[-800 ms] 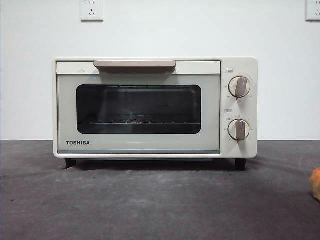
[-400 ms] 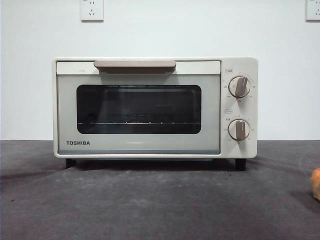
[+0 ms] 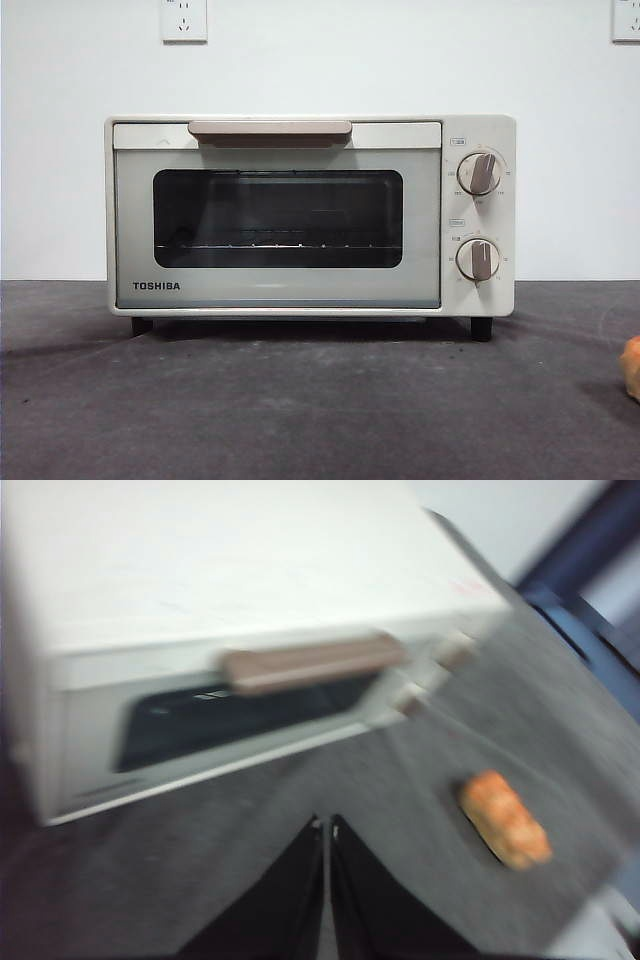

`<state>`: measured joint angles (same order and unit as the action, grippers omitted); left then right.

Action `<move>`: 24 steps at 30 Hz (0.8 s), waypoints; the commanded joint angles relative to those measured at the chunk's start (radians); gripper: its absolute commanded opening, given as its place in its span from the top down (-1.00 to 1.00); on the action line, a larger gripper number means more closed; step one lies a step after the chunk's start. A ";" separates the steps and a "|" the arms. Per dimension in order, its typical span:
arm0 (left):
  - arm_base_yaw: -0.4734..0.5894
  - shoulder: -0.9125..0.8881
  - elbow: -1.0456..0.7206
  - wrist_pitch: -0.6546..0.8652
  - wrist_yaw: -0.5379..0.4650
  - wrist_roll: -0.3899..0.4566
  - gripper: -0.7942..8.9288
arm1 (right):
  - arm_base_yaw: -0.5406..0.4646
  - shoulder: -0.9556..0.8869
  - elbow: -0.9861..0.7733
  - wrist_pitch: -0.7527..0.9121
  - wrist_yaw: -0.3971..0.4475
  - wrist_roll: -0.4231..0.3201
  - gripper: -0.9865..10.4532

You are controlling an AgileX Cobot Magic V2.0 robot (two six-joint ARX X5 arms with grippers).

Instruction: The left arm flap open the oven, the right arm pick bread and place it into oven, the left arm flap close the oven

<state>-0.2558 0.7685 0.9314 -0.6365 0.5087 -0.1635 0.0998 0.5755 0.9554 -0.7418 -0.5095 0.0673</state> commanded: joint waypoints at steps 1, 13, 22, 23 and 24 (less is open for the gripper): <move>-0.014 0.002 0.021 0.009 0.024 0.067 0.80 | 0.013 0.012 0.015 0.005 -0.042 -0.052 0.81; -0.021 0.002 0.021 0.088 0.024 0.070 -0.07 | 0.018 0.011 0.015 0.003 -0.040 -0.027 0.23; -0.021 0.002 0.021 0.096 0.023 0.069 -0.21 | 0.018 0.015 0.015 -0.003 -0.040 0.051 -0.18; -0.021 0.002 0.021 0.096 0.023 0.069 -0.20 | 0.018 0.021 0.015 -0.010 -0.041 0.053 -0.18; -0.021 0.002 0.021 0.097 0.023 0.069 -0.20 | 0.018 0.024 0.015 -0.021 -0.040 0.053 -0.18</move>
<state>-0.2726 0.7654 0.9314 -0.5499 0.5274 -0.1104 0.1150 0.5903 0.9554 -0.7624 -0.5480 0.0986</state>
